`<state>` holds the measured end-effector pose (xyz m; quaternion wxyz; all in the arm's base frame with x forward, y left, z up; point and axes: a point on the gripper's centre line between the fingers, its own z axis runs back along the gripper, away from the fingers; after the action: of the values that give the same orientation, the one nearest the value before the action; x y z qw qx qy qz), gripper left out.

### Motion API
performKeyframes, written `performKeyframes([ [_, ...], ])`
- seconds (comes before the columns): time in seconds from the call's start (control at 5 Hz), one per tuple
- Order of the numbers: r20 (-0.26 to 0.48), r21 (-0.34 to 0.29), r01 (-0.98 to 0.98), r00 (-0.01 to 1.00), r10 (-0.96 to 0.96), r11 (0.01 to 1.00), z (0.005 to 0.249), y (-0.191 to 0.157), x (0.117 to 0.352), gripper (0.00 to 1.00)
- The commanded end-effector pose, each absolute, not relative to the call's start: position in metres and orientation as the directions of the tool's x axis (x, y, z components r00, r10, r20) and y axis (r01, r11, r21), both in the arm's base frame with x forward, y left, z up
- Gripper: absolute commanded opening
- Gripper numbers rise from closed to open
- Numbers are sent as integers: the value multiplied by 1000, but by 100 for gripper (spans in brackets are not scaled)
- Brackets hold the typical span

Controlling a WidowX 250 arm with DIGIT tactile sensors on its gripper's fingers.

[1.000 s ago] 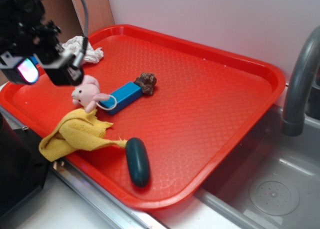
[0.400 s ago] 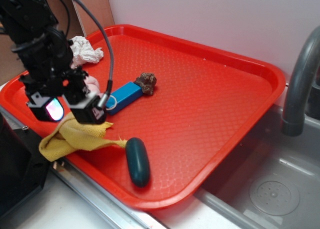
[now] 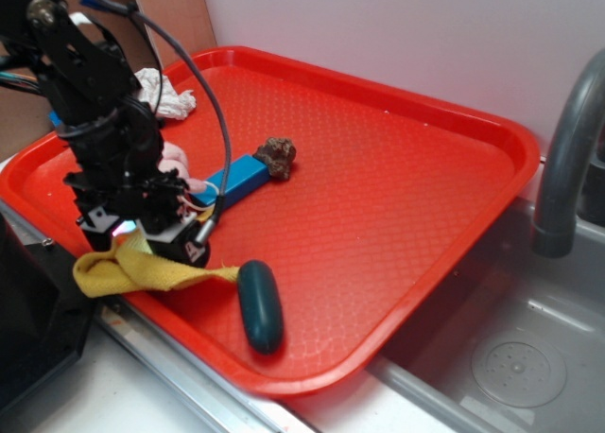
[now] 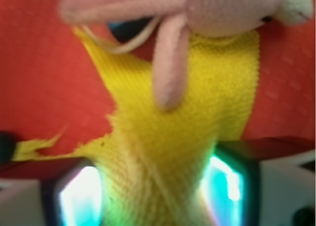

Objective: Grab the yellow cloth.

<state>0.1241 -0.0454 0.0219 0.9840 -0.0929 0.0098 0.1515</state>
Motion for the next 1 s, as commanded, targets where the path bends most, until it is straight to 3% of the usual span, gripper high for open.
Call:
performKeyframes([
  [0.0,33,-149,-202,977,209,968,66,-49,138,0],
  [0.2,92,-132,-77,992,90,988,117,-40,149,0],
  [0.4,24,-64,49,999,-47,997,166,-36,164,0],
  [0.6,-23,-8,120,992,-121,993,199,-36,171,0],
  [0.8,-46,3,166,985,-166,986,226,-31,184,0],
])
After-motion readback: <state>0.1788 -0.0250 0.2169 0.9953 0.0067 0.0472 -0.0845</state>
